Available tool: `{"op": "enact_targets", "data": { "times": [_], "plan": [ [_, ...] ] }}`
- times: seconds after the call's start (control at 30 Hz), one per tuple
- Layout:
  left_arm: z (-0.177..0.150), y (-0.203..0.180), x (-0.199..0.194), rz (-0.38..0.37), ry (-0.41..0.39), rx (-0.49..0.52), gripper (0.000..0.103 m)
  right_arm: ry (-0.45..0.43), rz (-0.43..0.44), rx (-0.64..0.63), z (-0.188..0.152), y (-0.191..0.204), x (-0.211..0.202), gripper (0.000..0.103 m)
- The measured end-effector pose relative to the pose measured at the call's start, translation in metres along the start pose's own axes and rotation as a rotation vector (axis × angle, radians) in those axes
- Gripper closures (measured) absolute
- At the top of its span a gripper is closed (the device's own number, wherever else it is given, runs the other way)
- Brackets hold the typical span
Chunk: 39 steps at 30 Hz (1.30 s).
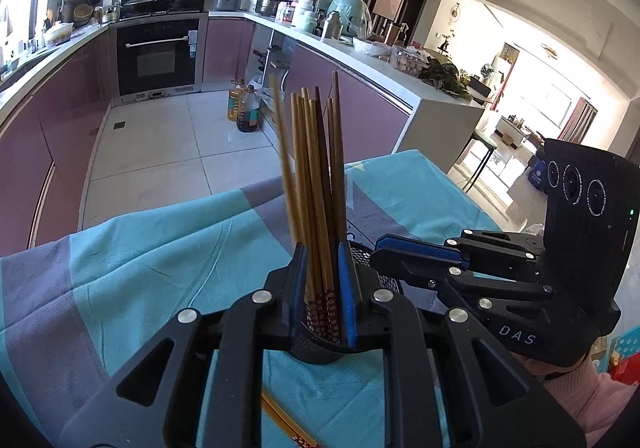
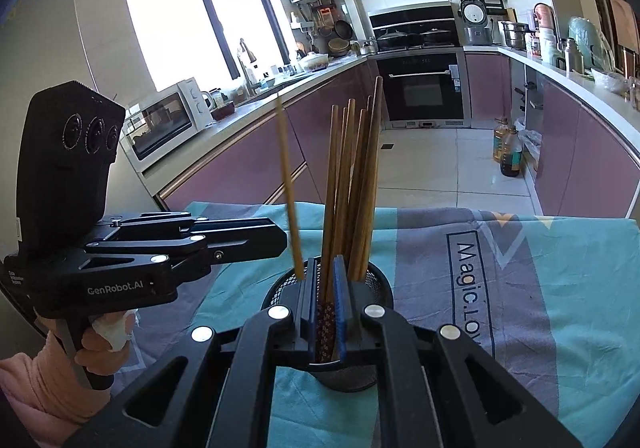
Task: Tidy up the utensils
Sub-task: 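Withdraw both tools from the cup toward the last two chopsticks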
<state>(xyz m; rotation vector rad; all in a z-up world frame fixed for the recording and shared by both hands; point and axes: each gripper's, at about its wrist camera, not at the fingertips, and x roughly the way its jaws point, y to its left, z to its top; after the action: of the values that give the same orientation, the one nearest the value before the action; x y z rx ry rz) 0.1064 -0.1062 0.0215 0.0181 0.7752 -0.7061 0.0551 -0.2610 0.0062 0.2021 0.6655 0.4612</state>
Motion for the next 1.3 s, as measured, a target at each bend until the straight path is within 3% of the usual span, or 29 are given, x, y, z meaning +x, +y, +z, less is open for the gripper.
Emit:
{"op": "enact_targets", "data": {
  "times": [0.13, 0.2, 0.33, 0.5, 0.63, 0.93, 1.3],
  "plan": [
    [0.000, 0.006, -0.001, 0.013, -0.010, -0.006, 0.086, -0.006, 0.009, 0.011, -0.002, 0.000, -0.004, 0.091],
    [-0.004, 0.009, -0.007, 0.030, -0.026, -0.010, 0.085, -0.014, 0.018, 0.016, -0.005, 0.002, -0.007, 0.081],
    [-0.016, 0.015, -0.025, 0.072, -0.074, -0.013, 0.070, -0.023, 0.055, -0.004, -0.012, 0.013, -0.015, 0.078],
    [-0.035, 0.034, -0.046, 0.140, -0.119, -0.056, 0.064, -0.015, 0.098, -0.034, -0.024, 0.026, -0.021, 0.072],
    [-0.057, 0.046, -0.061, 0.208, -0.141, -0.074, 0.051, 0.039, 0.128, -0.060, -0.040, 0.036, -0.013, 0.066],
    [-0.116, 0.064, -0.069, 0.325, -0.103, -0.116, 0.039, 0.192, 0.132, -0.079, -0.080, 0.057, 0.030, 0.062],
    [-0.145, 0.067, -0.052, 0.342, -0.038, -0.154, 0.038, 0.262, 0.040, -0.091, -0.100, 0.070, 0.059, 0.062]
  ]
}}
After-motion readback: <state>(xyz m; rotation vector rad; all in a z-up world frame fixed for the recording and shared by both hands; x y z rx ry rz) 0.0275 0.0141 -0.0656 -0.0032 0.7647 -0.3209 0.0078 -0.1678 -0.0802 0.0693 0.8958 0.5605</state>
